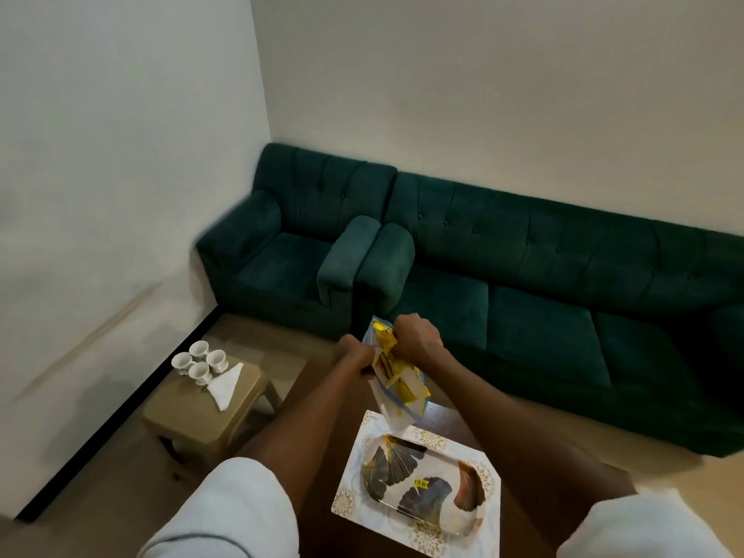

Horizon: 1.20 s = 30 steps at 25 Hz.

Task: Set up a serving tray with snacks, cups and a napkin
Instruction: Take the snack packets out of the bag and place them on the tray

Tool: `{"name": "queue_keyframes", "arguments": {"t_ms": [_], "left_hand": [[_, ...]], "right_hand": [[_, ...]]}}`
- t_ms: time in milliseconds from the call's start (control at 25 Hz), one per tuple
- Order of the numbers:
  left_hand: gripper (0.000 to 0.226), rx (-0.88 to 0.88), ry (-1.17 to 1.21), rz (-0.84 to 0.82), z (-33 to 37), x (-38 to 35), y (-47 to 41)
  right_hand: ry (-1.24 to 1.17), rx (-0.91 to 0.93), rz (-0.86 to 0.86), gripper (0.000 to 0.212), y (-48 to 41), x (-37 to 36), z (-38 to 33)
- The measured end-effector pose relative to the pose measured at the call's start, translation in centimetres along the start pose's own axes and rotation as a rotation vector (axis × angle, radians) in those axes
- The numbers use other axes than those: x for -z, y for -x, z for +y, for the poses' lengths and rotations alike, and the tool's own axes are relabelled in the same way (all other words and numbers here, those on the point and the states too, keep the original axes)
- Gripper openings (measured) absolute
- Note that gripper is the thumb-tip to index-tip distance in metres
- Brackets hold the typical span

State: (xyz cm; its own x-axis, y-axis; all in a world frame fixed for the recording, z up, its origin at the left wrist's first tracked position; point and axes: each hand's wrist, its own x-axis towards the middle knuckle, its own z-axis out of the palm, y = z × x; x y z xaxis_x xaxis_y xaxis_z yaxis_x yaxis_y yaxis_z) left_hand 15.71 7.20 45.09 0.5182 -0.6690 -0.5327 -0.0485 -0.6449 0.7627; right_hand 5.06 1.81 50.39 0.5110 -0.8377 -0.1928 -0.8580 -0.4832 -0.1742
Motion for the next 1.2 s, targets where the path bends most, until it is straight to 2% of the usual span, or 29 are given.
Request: {"name": "queue_keyframes", "arguments": {"t_ms": [120,280,360,440,520,600,680,760,840,1040,1200], "left_hand": [[0.039,0.127,0.272,-0.038,-2.2,1.4,-1.6],[0.038,0.261,0.369,0.026,-5.1,3.0,-4.3],[0.032,0.288,0.445,0.041,-5.2,3.1,-6.5],[0.030,0.247,0.541,0.039,-4.0,3.0,-8.5],[0.029,0.206,0.563,0.048,-3.6,3.2,-10.9],[0.019,0.241,0.598,0.068,-4.8,3.9,-13.0],[0.010,0.321,0.636,0.082,-8.5,4.7,-14.4],[0.013,0.405,0.663,0.095,-14.1,4.8,-15.5],[0.021,0.486,0.659,0.107,-21.2,3.4,-16.6],[0.036,0.667,0.553,0.078,-35.5,-0.9,-18.2],[0.020,0.731,0.539,0.087,-41.3,-2.7,-17.7]], "right_hand": [[-0.100,0.044,0.045,0.014,-0.7,0.8,-1.1],[-0.205,0.048,0.090,0.036,-1.6,1.8,-1.6],[-0.222,0.000,0.129,0.032,-2.7,1.7,-1.0],[-0.274,-0.073,0.244,0.021,-3.9,1.3,-0.1],[-0.329,-0.127,0.419,0.022,-5.2,0.1,0.7],[-0.349,-0.165,0.569,0.024,-7.0,-1.4,1.2],[-0.369,-0.161,0.664,0.024,-9.3,-3.2,1.5],[-0.414,-0.118,0.699,0.020,-11.0,-5.5,1.5],[-0.423,-0.082,0.660,0.016,-12.4,-9.9,1.4],[-0.338,-0.011,0.328,0.013,-11.7,-24.7,0.6],[-0.261,0.125,0.149,0.015,-11.2,-33.1,-1.3]]}}
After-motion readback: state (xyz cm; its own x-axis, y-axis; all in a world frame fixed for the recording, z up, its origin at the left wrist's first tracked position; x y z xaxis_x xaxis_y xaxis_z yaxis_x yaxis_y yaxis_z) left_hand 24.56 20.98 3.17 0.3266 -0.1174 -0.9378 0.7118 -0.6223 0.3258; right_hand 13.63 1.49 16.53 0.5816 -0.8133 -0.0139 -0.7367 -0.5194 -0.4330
